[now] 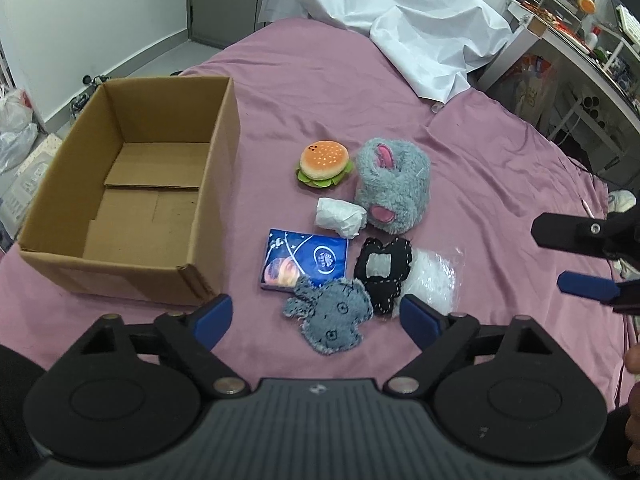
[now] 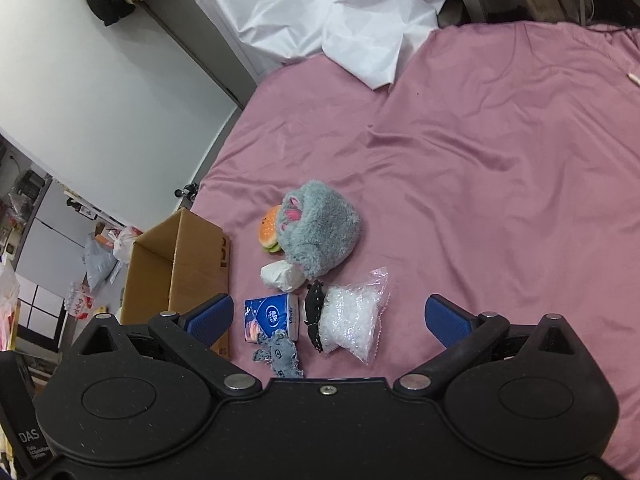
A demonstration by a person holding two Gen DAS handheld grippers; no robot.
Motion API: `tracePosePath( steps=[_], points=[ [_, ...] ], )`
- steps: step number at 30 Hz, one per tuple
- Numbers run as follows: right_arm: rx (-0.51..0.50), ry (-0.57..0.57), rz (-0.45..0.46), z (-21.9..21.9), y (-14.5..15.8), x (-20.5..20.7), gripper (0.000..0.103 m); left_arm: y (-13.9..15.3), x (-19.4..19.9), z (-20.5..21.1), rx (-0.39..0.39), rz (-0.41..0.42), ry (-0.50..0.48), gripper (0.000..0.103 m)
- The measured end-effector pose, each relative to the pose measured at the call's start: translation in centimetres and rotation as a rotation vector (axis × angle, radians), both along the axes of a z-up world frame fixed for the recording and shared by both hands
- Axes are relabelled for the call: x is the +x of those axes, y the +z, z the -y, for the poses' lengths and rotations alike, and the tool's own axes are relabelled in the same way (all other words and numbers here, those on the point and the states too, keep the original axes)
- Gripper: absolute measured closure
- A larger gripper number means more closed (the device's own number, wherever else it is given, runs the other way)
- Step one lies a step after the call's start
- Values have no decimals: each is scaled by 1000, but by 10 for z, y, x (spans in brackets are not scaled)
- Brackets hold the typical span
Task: Organize soft objects
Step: 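Grasp the denim plush with the left tool while the right tool grasps the stuffing bag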
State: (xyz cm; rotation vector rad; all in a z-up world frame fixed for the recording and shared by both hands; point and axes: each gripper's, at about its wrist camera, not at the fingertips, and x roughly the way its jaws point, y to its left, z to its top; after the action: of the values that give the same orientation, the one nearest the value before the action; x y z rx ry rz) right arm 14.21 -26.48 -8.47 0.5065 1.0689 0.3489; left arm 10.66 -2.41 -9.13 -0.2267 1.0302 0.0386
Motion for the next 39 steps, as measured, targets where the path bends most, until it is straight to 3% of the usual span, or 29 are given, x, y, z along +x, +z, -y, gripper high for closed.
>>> tracePosePath(
  steps=[6, 8, 17, 24, 30, 33, 36, 37, 39],
  points=[
    [57, 4, -69, -1, -14, 13, 3, -20, 14, 6, -32, -32, 14, 24],
    [75, 6, -100, -2, -21, 17, 11, -27, 17, 7, -48, -48, 23, 28],
    [76, -6, -201, -8, -45, 32, 23, -61, 30, 12, -67, -102, 73, 31],
    [73, -33, -262, -9, -63, 41, 24, -74, 36, 13, -72, -121, 102, 38],
    [43, -9, -282, -22, -72, 49, 27, -80, 36, 14, -87, -138, 122, 52],
    [41, -6, -295, -23, -77, 51, 37, -77, 35, 15, -88, -131, 118, 62],
    [41, -8, -320, -24, -83, 53, 59, -72, 35, 16, -84, -127, 117, 66],
    [41, -8, -322, -25, -84, 54, 72, -71, 34, 16, -83, -124, 119, 68],
    [48, -2, -313, -24, -83, 53, 77, -68, 33, 17, -81, -117, 121, 70]
  ],
)
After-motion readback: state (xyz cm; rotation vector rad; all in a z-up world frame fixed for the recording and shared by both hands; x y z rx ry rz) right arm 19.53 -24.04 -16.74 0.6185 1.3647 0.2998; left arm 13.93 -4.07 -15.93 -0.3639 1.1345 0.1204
